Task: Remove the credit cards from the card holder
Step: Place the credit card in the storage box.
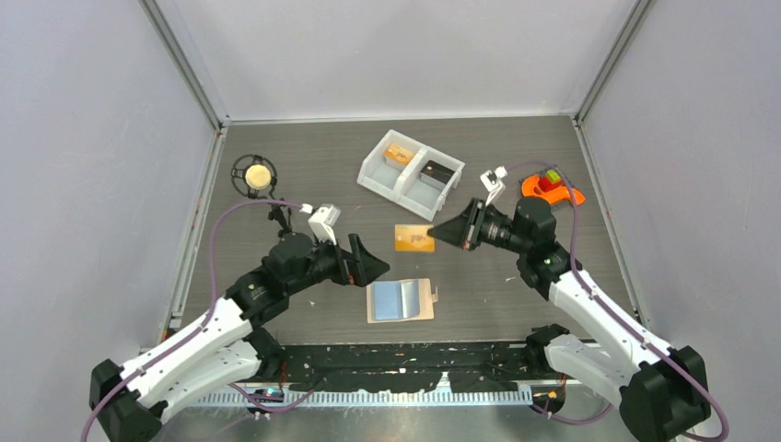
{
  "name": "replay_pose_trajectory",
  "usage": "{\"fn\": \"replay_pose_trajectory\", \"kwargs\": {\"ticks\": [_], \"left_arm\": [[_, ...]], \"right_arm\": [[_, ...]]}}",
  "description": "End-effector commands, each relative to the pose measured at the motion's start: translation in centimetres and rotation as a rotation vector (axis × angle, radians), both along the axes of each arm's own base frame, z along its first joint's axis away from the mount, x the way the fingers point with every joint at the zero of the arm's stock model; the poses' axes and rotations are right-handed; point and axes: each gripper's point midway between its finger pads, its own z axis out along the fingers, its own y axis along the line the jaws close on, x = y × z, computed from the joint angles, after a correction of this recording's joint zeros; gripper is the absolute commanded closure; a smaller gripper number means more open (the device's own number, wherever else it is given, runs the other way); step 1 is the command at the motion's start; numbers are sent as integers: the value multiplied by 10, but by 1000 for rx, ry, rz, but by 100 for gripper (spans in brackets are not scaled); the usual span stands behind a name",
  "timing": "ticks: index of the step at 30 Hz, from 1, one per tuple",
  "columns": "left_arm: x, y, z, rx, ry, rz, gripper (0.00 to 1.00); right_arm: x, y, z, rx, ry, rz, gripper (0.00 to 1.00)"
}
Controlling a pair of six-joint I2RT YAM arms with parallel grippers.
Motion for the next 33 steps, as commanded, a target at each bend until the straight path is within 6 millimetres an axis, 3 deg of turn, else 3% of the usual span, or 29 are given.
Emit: {"fn": "replay_pose_trajectory", "kwargs": {"ticks": [1,2,3,4,5,6,7,8,9,10,11,16,19,20,21,22,23,24,33], "left_arm": [[14,54,-7,274,-71,162,0],[15,60,-5,303,-79,175,0],[15,65,-1,327,-89,181,0],[14,69,2,348,-101,178,0],[12,72,4,367,-111,170,0],[11,75,6,384,-121,162,0],[9,79,8,404,-129,159,0],[8,83,10,415,-132,164,0],[7,84,12,407,-128,174,0],[5,83,16,391,-126,170,0],[1,82,20,377,-124,155,0],[-7,95,32,448,-151,125,0],[-11,101,32,474,-155,111,0],[-16,99,32,457,-142,94,0],[-21,97,33,442,-134,71,0],[-26,96,35,430,-129,53,0],[-30,97,36,424,-128,46,0],[-32,99,36,426,-129,46,0],[-34,129,38,420,-261,135,0]], "right_arm": [[54,-2,37,-43,-69,-142,95],[66,-3,52,-35,-90,-174,95],[79,-1,46,-49,-64,-191,95],[92,-1,62,-40,-86,-224,95],[107,2,52,-58,-56,-241,95],[120,2,68,-48,-80,-270,95],[135,6,55,-71,-44,-285,95],[149,6,69,-69,-58,-318,95],[167,7,51,-105,-10,-344,95],[178,9,64,-96,-31,-359,95],[195,11,47,-123,11,-382,95],[256,19,22,-131,79,-477,95],[284,22,11,-113,108,-529,95],[291,24,-5,-122,133,-536,95],[299,25,-1,-102,132,-552,95],[305,27,-16,-111,155,-559,95],[312,28,-13,-96,152,-575,95],[319,27,-25,-102,165,-595,95],[358,27,-56,-72,226,-695,95]]}}
